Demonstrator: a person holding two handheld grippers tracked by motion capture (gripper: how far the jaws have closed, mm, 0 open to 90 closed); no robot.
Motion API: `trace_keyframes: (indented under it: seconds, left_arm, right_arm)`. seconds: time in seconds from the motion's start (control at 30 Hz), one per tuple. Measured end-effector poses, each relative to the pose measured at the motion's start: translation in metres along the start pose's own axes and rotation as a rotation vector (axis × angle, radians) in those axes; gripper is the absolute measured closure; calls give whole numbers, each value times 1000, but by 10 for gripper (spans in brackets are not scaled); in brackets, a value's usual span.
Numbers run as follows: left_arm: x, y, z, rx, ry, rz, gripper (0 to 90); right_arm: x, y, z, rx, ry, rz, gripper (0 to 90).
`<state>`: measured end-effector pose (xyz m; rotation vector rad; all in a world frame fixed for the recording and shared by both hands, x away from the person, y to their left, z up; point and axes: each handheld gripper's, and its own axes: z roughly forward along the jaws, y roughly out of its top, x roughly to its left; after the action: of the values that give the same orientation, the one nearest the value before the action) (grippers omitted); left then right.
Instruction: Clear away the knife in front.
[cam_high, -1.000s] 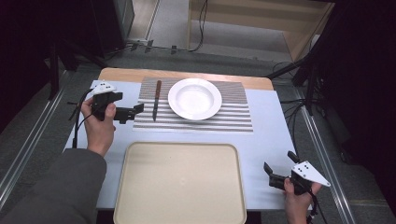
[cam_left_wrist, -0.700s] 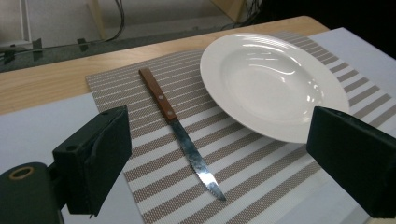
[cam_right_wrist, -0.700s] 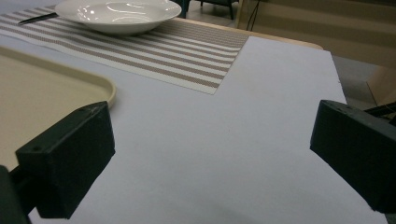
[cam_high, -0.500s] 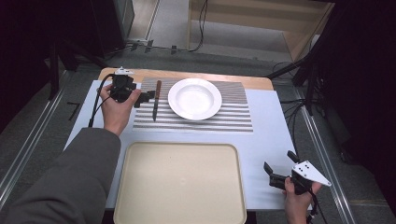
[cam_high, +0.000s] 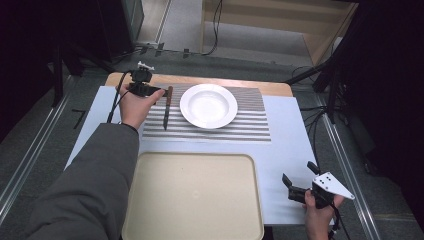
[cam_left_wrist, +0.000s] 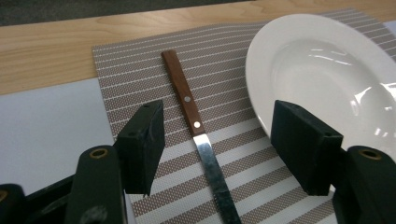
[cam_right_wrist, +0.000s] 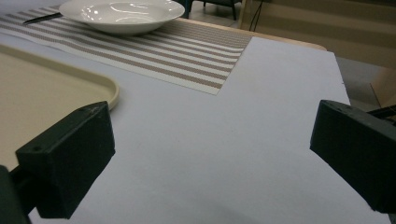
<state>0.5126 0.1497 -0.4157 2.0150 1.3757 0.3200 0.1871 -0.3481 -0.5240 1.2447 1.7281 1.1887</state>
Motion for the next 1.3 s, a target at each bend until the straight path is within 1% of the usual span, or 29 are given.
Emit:
trace_keyframes:
  seconds: [0.03,0.13,0.2,0.27,0.43,0.5,0.57,0.7,0.73,0.8,0.87,0.93,1.1,1.23,1.3]
  left_arm:
    - [1,1,3,7,4,-5,388]
    - [0,2,14,41,21,-7,426]
    - [-1,3,21,59,21,-7,466]
    - [-4,3,28,76,29,2,497]
    - [-9,2,43,107,32,7,546]
    - [-7,2,48,124,44,5,578]
    - [-5,1,51,128,36,-5,593]
    - [-4,1,59,156,47,0,610]
    - [-3,0,60,165,57,2,610]
    - [-3,-1,64,171,61,-2,616]
    - [-2,-2,67,181,74,-11,619]
    - [0,-2,69,185,64,-21,636]
    - [-2,-4,76,185,69,-18,648]
    - [-5,-5,81,184,86,-21,661]
    - [-5,-5,82,180,103,-21,688]
  right_arm:
    - [0,0,0,0,0,0,0]
    - [0,0,0,3,-1,-6,0]
    - [0,0,0,3,1,-10,0]
    - [0,0,1,4,1,-11,0]
    - [1,0,1,5,1,-12,0]
    - [1,0,1,4,2,-12,0]
    - [0,0,0,4,6,-14,0]
    - [1,0,1,7,7,-13,0]
    - [1,0,1,8,8,-15,0]
    - [1,0,1,9,8,-20,0]
    - [1,1,1,9,8,-25,0]
    - [1,0,1,11,9,-21,0]
    - [1,0,1,9,9,-25,0]
    - [1,0,1,9,9,-26,0]
    - [2,0,1,11,8,-25,0]
